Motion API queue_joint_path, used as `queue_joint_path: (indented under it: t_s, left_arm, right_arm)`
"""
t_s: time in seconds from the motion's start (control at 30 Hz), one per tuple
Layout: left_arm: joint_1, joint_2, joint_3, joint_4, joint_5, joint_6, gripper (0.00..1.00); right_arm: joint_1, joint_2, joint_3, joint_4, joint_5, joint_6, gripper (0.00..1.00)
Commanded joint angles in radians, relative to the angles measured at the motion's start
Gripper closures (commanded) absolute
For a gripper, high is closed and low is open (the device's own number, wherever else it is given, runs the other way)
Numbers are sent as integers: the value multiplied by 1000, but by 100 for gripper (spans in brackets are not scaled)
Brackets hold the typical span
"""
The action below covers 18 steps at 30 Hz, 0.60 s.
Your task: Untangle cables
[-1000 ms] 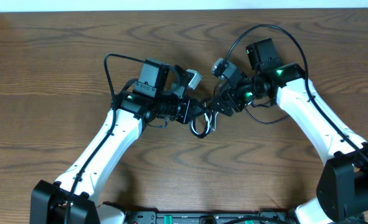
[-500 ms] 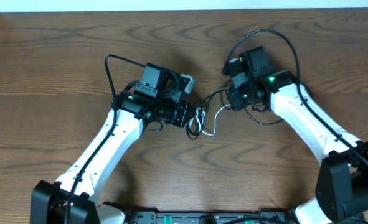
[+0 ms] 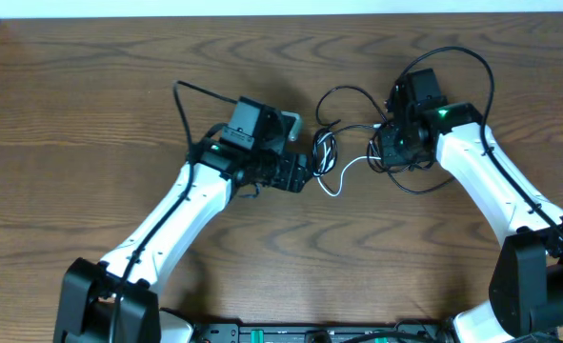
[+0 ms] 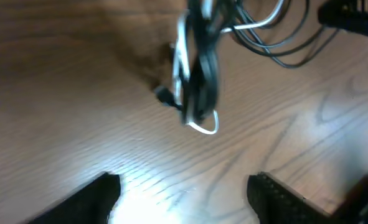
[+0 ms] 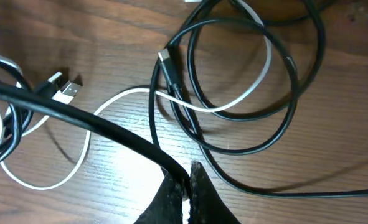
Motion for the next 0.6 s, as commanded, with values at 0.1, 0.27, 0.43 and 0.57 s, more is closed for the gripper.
queue_joint_path:
  t_s: [0.1, 0.27, 0.43, 0.57]
  left_arm:
    - [-92, 13, 6, 132, -38, 0, 51]
    - [-99, 48, 6, 200, -124, -25, 49]
    - [-99, 114, 6, 262, -124, -33, 53]
    - [-99, 111, 6, 282, -124, -37, 59]
  right_arm:
    - [0, -29, -1, -13, -14, 5, 99]
    - [1, -29, -1, -13, -35, 5, 99]
    - [1, -29, -1, -13, -35, 5, 99]
    - [1, -29, -1, -13, -35, 5, 99]
